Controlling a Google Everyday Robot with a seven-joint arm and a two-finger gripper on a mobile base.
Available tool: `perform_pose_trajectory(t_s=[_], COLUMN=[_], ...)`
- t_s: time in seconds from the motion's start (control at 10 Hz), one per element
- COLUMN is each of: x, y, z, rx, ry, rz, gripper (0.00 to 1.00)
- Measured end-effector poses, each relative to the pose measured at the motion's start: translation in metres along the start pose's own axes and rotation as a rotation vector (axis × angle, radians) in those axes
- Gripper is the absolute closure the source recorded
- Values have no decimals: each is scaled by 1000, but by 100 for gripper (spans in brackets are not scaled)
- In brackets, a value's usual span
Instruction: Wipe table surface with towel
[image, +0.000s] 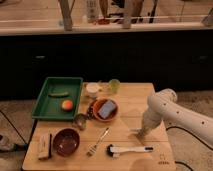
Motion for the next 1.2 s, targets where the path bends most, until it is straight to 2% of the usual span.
perform_pose_trajectory(t_s=[0.2,0.3,0.4,0.6,0.8,1.0,1.2], x=[15,14,8,-25,-51,-67,-68], y=[-37,-49,-61,-79,-69,-42,-17], z=[1,2,4,7,6,2,-5], rx=[30,36,37,32,20,3,-11], ry=[12,10,4,-25,-54,-71,-62], rz=[8,0,-23,-123,-215,-272,-288], gripper=[99,99,99,99,99,99,99])
